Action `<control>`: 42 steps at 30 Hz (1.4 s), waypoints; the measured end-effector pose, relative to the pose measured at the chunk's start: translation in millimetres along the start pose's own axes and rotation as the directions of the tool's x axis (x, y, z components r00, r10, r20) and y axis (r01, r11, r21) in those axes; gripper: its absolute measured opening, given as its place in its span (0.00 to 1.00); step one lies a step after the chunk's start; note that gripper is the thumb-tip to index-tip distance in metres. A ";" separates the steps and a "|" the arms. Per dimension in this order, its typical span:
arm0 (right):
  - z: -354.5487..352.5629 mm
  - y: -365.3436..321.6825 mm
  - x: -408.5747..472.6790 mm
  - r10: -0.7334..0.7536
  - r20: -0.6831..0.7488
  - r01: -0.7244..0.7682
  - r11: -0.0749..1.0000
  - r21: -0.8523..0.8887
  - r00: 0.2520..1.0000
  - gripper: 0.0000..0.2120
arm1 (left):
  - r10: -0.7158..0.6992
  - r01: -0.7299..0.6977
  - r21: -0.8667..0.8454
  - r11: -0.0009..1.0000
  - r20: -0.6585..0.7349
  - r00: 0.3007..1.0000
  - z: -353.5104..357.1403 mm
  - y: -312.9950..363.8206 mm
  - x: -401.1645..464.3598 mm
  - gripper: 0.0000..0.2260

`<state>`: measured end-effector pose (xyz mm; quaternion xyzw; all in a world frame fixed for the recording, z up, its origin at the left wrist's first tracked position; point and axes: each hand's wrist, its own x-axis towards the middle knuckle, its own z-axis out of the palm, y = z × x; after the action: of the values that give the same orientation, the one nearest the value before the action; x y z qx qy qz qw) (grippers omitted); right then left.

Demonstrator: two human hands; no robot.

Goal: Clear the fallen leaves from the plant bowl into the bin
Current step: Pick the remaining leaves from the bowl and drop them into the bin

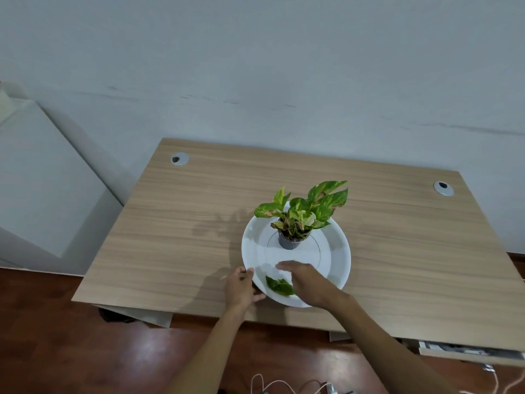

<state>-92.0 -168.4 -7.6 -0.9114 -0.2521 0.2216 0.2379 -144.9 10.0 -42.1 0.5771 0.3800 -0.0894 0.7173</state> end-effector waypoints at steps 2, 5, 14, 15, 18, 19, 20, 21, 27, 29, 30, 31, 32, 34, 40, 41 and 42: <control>-9.2 5.9 -0.8 0.024 -0.039 -0.024 1.000 0.009 0.999 0.26 | -0.011 0.011 -0.013 1.000 0.010 1.000 0.1 0.0 1.2 0.07; -10.3 7.1 -2.7 0.024 0.081 -0.014 0.993 -0.113 0.996 0.27 | 0.000 0.000 -0.002 1.000 -0.001 1.000 0.3 0.3 0.5 0.07; -4.1 9.3 10.6 -0.222 0.454 0.484 0.621 -0.616 0.863 0.42 | -0.018 0.019 -0.014 1.000 0.047 0.999 -3.6 3.4 2.9 0.07; -4.1 10.3 12.7 -0.237 0.468 0.509 0.586 -0.630 0.851 0.41 | -0.017 0.018 -0.013 1.000 0.047 0.999 -3.2 3.3 2.8 0.07; -0.6 9.2 18.3 -0.278 0.499 0.563 0.538 -0.627 0.821 0.39 | -0.014 0.014 -0.013 1.000 0.035 0.999 -2.9 1.3 3.2 0.07; 1.5 9.5 18.9 -0.283 0.503 0.568 0.546 -0.616 0.817 0.38 | -0.007 0.008 -0.011 1.000 0.032 0.999 -2.9 1.0 3.3 0.07; 3.8 10.5 18.6 -0.282 0.496 0.559 0.568 -0.603 0.821 0.37 | 0.002 -0.002 -0.006 1.000 0.029 1.000 -3.1 1.0 3.2 0.07; 5.7 12.2 17.2 -0.280 0.485 0.547 0.591 -0.593 0.828 0.36 | 0.012 -0.012 0.001 1.000 0.025 1.000 -2.9 0.8 2.9 0.07; 11.1 21.3 16.6 -0.369 0.442 0.572 0.605 -0.554 0.818 0.23 | 0.053 -0.053 0.021 0.998 -0.010 0.999 -0.9 -0.2 2.4 0.08; 12.0 20.9 16.5 -0.380 0.426 0.567 0.633 -0.528 0.821 0.20 | 0.061 -0.061 0.027 0.998 -0.018 0.998 0.4 -0.6 2.5 0.08; 13.2 20.5 16.3 -0.379 0.418 0.559 0.647 -0.518 0.826 0.18 | 0.061 -0.060 0.027 0.998 -0.021 0.998 0.8 -0.6 2.7 0.08; 14.1 19.4 16.1 -0.374 0.410 0.549 0.661 -0.511 0.832 0.17 | 0.054 -0.054 0.025 0.998 -0.025 0.998 1.3 -0.7 2.9 0.08; 14.6 17.9 16.1 -0.368 0.397 0.534 0.681 -0.501 0.841 0.16 | 0.042 -0.041 0.021 0.999 -0.031 0.999 1.6 -0.2 3.0 0.08; 14.3 15.2 16.6 -0.352 0.352 0.486 0.753 -0.444 0.867 0.14 | 0.009 -0.008 0.014 1.000 -0.037 0.999 2.3 2.2 2.2 0.07; 14.4 8.8 13.9 -0.168 0.221 0.210 0.961 -0.180 0.961 0.13 | -0.048 0.048 -0.005 0.999 -0.030 0.998 2.0 7.3 0.4 0.05; 14.2 7.6 12.8 -0.131 0.185 0.155 0.980 -0.121 0.974 0.12 | -0.062 0.062 -0.009 0.998 -0.022 0.998 1.2 8.2 -0.5 0.05; 14.0 7.0 11.4 -0.095 0.142 0.104 0.993 -0.059 0.985 0.12 | -0.083 0.083 -0.015 0.996 -0.006 0.997 -0.3 9.2 -1.1 0.05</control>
<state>-88.0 -162.8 -25.7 -0.8875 -0.3204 0.2638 0.2002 -140.6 12.9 -34.4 0.5559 0.4067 -0.1143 0.7159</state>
